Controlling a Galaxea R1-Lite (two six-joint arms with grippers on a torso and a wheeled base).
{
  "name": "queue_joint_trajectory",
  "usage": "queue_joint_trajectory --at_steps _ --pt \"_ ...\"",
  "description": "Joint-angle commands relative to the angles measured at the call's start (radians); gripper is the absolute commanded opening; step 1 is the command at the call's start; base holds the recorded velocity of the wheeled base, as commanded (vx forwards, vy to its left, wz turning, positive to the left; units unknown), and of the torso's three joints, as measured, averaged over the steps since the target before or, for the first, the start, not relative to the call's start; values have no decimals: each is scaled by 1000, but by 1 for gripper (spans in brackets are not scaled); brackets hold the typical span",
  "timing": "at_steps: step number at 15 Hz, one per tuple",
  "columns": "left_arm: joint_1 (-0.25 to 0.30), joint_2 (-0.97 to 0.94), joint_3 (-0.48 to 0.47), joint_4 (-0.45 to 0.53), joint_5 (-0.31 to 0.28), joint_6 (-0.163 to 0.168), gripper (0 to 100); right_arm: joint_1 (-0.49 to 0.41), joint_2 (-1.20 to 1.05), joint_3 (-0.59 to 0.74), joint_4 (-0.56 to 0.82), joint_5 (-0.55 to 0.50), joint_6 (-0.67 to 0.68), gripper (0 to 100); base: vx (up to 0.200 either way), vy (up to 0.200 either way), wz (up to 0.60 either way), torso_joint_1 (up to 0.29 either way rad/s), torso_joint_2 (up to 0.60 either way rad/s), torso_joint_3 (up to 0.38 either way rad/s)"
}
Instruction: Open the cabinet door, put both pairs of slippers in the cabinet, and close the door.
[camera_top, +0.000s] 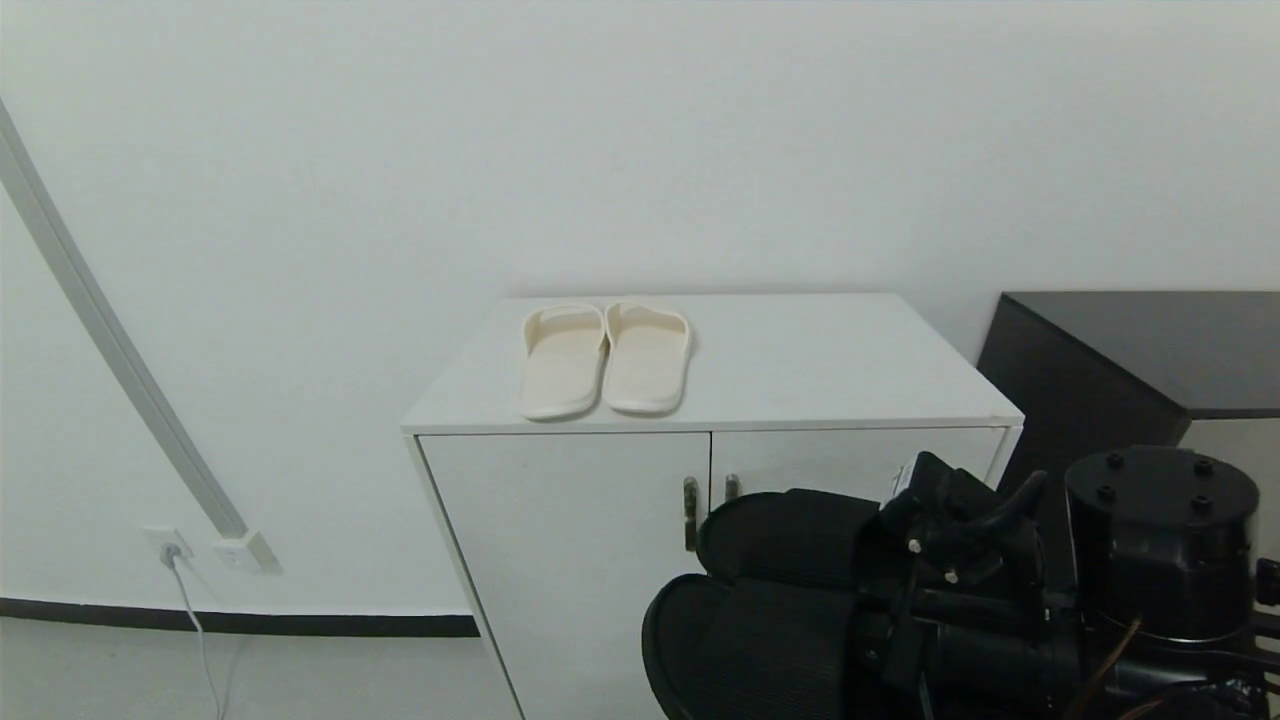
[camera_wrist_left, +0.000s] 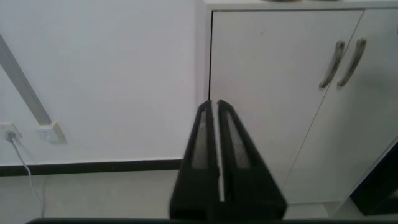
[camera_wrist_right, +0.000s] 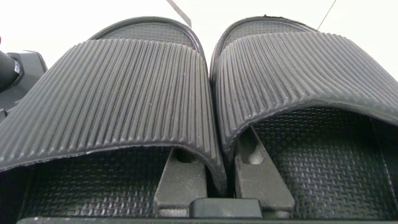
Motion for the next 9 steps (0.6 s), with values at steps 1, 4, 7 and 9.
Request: queue_joint_trajectory --at_steps 1,4,7,9 --pt "0 1 0 0 -1 -1 100 5 -4 2 -1 1 0 0 0 0 0 -207 525 325" --pt "0 1 0 -1 1 1 100 5 -5 5 -1 -1 0 0 0 0 0 -189 512 321" --pt "0 1 0 -1 1 1 100 5 -4 10 -10 -1 -2 0 0 0 0 -165 487 318" --pt "0 1 0 -1 1 1 100 7 -4 14 -16 -1 -2 0 0 0 0 -149 479 320"
